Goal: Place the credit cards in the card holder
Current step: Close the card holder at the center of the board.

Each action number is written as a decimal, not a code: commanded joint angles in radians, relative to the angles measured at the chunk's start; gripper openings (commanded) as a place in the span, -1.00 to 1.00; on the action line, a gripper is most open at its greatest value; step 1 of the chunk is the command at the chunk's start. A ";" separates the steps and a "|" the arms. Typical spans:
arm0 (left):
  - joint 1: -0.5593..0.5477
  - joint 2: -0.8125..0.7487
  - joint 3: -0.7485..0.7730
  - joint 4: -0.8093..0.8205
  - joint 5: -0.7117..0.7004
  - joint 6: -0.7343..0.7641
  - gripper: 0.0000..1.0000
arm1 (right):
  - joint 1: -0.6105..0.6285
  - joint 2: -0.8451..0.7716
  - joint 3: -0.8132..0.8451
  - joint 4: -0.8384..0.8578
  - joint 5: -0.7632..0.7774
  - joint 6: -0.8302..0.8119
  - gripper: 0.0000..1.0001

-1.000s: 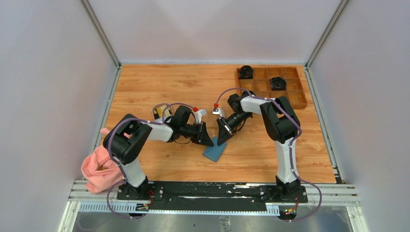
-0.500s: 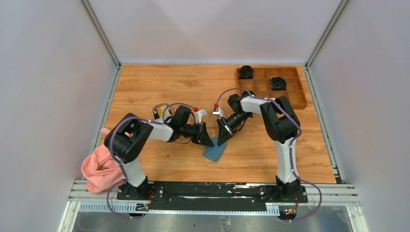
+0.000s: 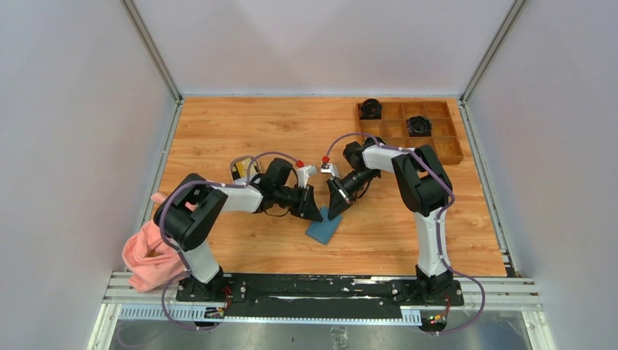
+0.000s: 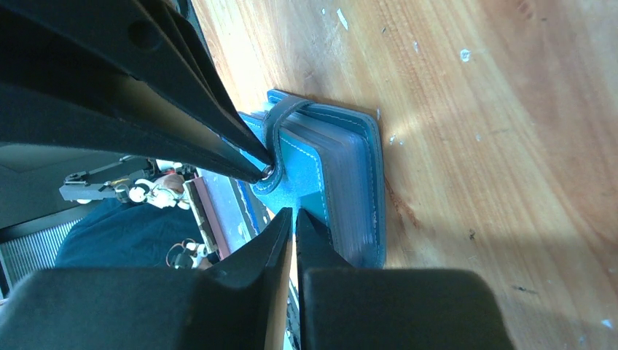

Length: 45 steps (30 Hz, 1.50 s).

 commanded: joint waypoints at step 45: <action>-0.127 0.051 -0.007 -0.356 -0.284 0.255 -0.60 | -0.079 -0.711 -0.426 0.071 -0.112 -1.473 0.39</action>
